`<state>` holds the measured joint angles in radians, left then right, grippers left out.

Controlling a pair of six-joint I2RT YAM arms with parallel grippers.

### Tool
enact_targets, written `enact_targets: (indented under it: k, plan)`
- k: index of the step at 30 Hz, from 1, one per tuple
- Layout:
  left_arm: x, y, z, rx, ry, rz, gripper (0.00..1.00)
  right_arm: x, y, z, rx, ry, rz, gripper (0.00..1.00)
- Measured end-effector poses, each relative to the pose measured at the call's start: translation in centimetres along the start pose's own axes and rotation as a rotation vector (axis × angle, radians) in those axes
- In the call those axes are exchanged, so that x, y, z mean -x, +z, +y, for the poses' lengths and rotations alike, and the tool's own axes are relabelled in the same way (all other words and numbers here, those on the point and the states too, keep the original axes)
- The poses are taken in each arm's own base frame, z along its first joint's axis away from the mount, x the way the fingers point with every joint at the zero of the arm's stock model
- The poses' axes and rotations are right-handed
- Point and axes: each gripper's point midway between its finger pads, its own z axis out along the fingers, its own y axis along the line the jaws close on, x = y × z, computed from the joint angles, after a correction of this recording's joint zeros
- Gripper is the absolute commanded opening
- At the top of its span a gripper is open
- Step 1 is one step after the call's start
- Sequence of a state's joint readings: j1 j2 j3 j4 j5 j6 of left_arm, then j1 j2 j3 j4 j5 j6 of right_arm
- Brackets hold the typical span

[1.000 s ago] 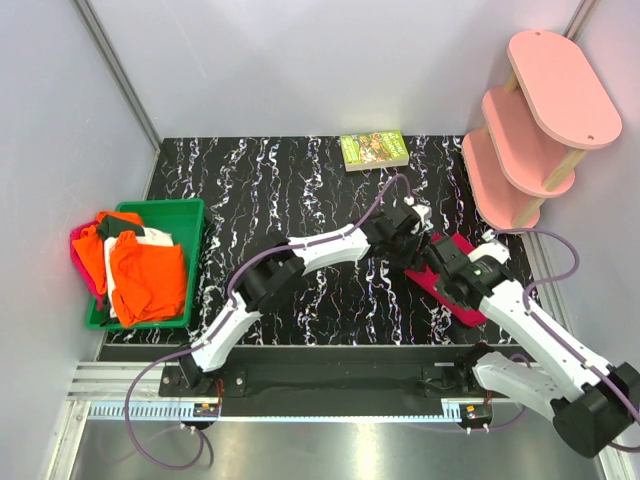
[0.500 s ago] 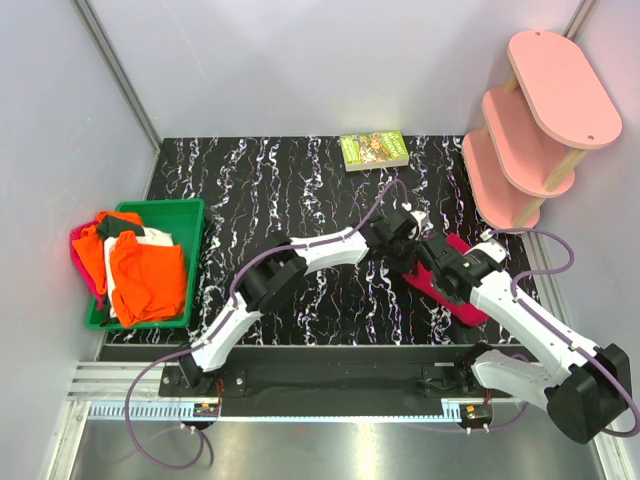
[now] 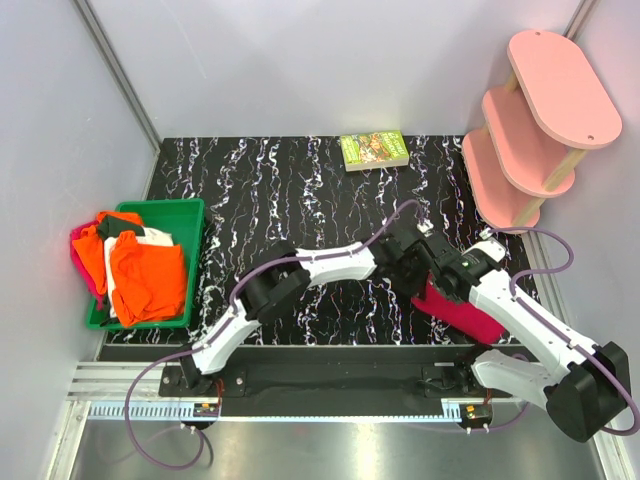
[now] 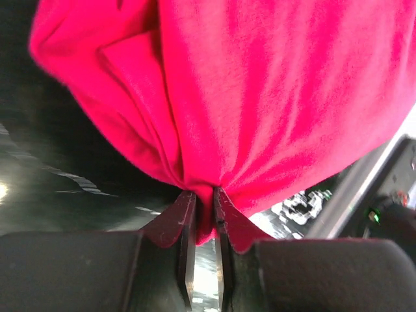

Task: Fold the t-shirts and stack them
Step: Put the neatly folded tshirt into the corner of the board with the left arm

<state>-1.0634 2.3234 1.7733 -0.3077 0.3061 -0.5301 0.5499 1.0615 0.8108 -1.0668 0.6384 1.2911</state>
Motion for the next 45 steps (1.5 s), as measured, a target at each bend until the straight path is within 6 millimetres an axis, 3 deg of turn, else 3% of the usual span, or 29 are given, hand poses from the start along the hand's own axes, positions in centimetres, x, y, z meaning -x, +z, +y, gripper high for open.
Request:
enact_targets:
  k: [8, 14, 18, 36, 40, 45]
  plan:
    - [-3.0, 1.0, -4.1, -0.063, 0.056, 0.092, 0.13, 0.2, -0.3, 0.0, 0.016, 0.0, -0.003, 0.0]
    - [-3.0, 1.1, -4.2, -0.062, 0.015, 0.089, 0.0, 0.5, -0.7, 0.0, 0.044, 0.011, -0.007, 0.0]
    - [-2.5, 1.3, -4.0, -0.066, -0.059, 0.068, 0.0, 0.6, -0.9, -0.2, 0.062, 0.018, -0.011, 0.0]
    - [2.4, 2.1, -1.0, -0.141, -0.469, -0.125, 0.0, 0.8, -1.4, -1.3, 0.111, -0.013, -0.028, 0.0]
    - [3.5, 2.0, 0.4, -0.149, -0.537, -0.171, 0.0, 1.0, -1.5, -1.4, 0.12, -0.029, -0.035, 0.0]
    - [4.5, 0.2, 3.7, -0.105, -0.634, -0.263, 0.0, 1.1, -1.6, -1.4, 0.126, -0.037, -0.039, 0.0]
